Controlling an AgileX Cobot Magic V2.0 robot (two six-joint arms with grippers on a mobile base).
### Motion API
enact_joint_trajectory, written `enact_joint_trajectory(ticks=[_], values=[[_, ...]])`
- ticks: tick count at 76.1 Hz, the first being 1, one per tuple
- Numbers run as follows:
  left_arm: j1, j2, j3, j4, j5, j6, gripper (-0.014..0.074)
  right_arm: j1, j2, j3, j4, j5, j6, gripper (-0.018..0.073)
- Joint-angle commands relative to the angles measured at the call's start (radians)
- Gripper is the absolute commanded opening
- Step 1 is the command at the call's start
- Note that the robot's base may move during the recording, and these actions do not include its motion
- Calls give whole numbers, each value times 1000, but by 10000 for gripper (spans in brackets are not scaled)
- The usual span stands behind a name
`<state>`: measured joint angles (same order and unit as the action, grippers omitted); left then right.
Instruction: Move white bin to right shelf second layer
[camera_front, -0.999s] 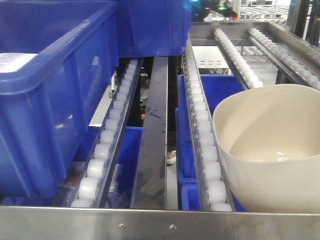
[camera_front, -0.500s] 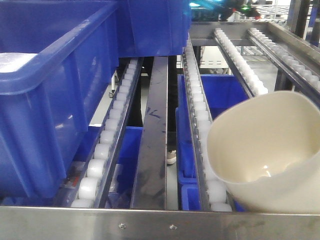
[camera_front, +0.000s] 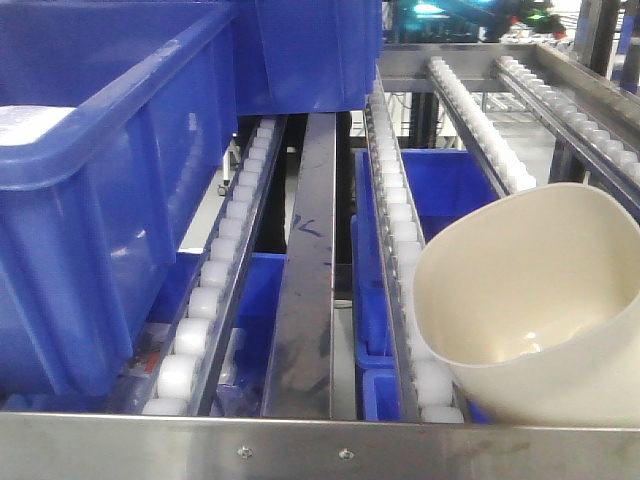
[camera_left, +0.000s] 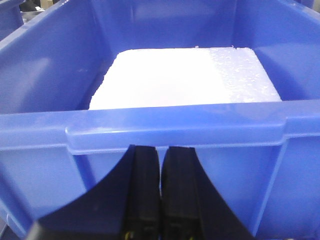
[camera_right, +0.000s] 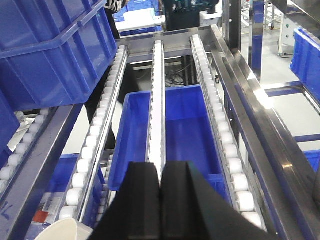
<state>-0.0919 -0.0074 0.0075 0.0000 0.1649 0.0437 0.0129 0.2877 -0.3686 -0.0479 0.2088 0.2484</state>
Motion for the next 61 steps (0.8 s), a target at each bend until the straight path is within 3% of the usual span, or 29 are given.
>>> enact_joint_trajectory(ticks=[1, 28, 61], values=[[-6, -14, 37, 0, -87, -5, 85, -6, -24, 4, -14, -96, -2, 51], [-6, -14, 37, 0, -87, -5, 85, -7, -250, 364, -14, -304, -2, 51], [-6, -14, 37, 0, -87, -5, 85, -8, -318, 382, -14, -276, -2, 51]])
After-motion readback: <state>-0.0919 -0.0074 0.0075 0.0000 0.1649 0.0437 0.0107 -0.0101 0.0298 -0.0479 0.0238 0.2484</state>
